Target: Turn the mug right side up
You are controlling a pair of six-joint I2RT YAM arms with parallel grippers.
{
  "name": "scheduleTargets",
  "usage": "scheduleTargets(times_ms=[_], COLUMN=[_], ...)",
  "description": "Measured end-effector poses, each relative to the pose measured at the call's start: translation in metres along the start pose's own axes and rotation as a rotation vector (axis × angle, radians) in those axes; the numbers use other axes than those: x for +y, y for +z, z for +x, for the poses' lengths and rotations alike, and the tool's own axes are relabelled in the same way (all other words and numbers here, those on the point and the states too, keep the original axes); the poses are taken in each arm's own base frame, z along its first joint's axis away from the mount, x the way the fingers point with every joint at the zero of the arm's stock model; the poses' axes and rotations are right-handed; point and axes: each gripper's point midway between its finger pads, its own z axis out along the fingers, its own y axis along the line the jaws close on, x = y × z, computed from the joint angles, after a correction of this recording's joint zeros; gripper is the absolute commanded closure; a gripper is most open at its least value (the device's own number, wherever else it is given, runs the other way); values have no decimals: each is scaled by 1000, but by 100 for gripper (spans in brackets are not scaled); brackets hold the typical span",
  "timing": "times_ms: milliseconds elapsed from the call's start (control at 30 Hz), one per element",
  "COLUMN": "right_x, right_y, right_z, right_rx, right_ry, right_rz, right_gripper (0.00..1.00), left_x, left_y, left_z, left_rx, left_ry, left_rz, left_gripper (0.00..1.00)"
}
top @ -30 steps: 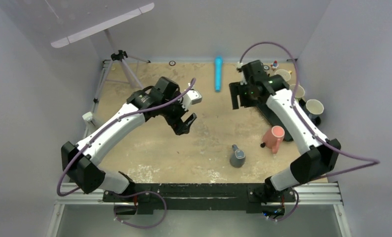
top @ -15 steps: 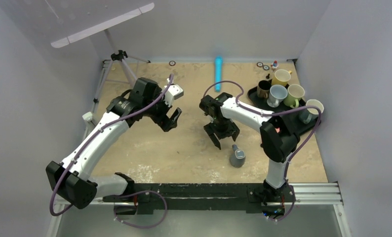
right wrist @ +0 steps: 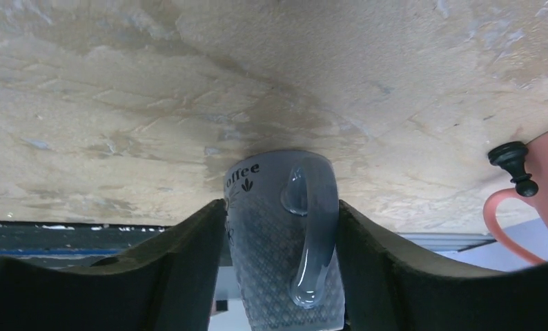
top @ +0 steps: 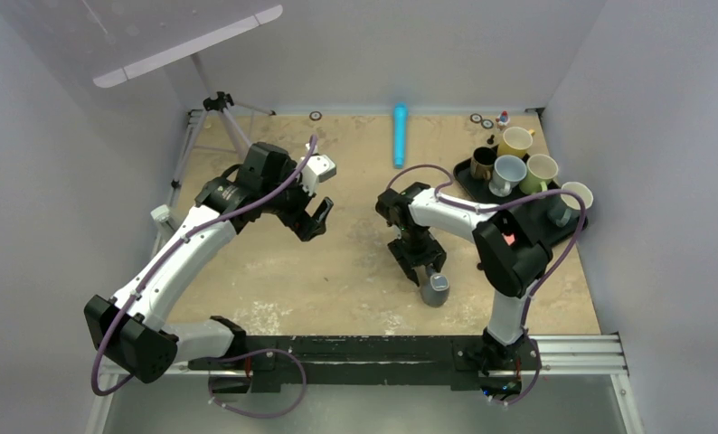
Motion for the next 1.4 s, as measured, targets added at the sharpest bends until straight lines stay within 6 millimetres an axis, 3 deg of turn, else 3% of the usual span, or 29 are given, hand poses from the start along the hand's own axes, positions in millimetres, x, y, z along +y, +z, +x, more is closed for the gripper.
scheduleTargets(times_ms=[333,467,667,767,833,900,967,1067,1133,1233,1300,1400], right_x=[1,0,2,10,16,23,29,32,32,30,28,28], right_y=[5,9,7,-7,-28,-63,-106,-180,-235,-295,-324,-346], right_z=[-11,-11,-14,-33,-52,-76,-93,-102,-98,-81,-70,-62], right_rx=[-23,-6,-15,-98,-206,-375,-565,-856,-1071,-1306,-1419,-1513], right_ry=[28,32,19,19,23,28,32,47,55,55,50,45], right_rz=[-44,-44,-60,-110,-155,-223,-299,-418,-512,-625,-681,-737], right_gripper=[76,100,100,100,100,100,100,100,100,100,100,100], left_x=[-1,-1,-3,-8,-14,-23,-34,-53,-67,-81,-88,-97], left_y=[0,0,0,0,0,-1,-4,-11,-22,-44,-65,-100], left_z=[-2,-2,-2,-4,-5,-8,-11,-18,-28,-50,-69,-100], left_rx=[-8,-8,-11,-18,-29,-44,-60,-84,-105,-150,-201,-291], left_ry=[2,2,1,-9,-29,-55,-82,-111,-120,-97,-54,19], left_rz=[5,5,16,45,85,142,212,319,398,484,524,572], left_gripper=[0,0,0,0,0,0,0,0,0,0,0,0])
